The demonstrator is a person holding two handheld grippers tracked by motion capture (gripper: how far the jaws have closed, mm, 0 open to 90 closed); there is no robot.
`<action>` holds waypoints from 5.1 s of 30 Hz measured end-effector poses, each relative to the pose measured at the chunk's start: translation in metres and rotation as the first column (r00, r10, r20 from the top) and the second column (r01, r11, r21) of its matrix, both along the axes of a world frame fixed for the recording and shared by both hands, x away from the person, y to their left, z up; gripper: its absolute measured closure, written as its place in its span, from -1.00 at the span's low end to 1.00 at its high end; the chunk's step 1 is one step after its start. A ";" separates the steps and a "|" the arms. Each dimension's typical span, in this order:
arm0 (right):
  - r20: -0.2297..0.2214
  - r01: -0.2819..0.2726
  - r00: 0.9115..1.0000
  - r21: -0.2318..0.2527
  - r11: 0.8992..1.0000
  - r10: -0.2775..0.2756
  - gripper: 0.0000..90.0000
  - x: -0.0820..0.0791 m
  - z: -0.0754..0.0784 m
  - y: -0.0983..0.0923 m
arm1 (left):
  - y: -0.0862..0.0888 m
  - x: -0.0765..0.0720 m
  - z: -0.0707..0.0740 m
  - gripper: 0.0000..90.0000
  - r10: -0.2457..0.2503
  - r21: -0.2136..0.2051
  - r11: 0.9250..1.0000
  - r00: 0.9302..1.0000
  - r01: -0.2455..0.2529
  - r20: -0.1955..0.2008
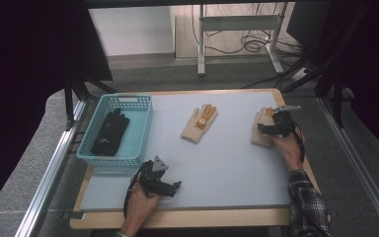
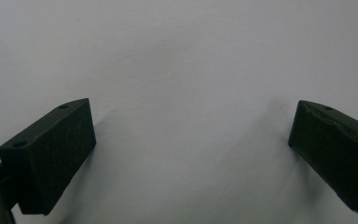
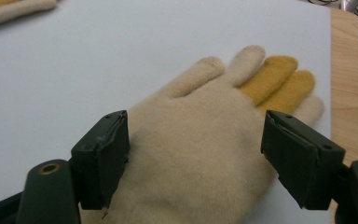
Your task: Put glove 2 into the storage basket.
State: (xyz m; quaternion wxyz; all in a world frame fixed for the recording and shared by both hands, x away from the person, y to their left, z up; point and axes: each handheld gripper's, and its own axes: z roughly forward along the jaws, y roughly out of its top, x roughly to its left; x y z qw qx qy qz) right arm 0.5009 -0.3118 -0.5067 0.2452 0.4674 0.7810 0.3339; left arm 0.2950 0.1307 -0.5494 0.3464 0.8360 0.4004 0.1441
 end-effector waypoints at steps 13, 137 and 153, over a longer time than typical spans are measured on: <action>-0.073 0.007 0.997 0.010 1.000 -0.007 0.20 -0.001 -0.008 0.000 | 0.000 0.000 0.000 -0.98 0.000 0.001 1.000 1.000 0.000 0.001; -0.025 -0.301 0.953 0.003 0.954 0.301 0.29 0.004 0.003 0.217 | 0.000 0.000 0.000 -0.98 -0.002 0.000 1.000 1.000 0.002 0.002; 0.016 -0.461 0.887 0.097 0.882 0.462 0.29 -0.045 0.053 0.186 | 0.000 0.000 0.000 -0.98 -0.003 0.003 1.000 1.000 0.003 0.003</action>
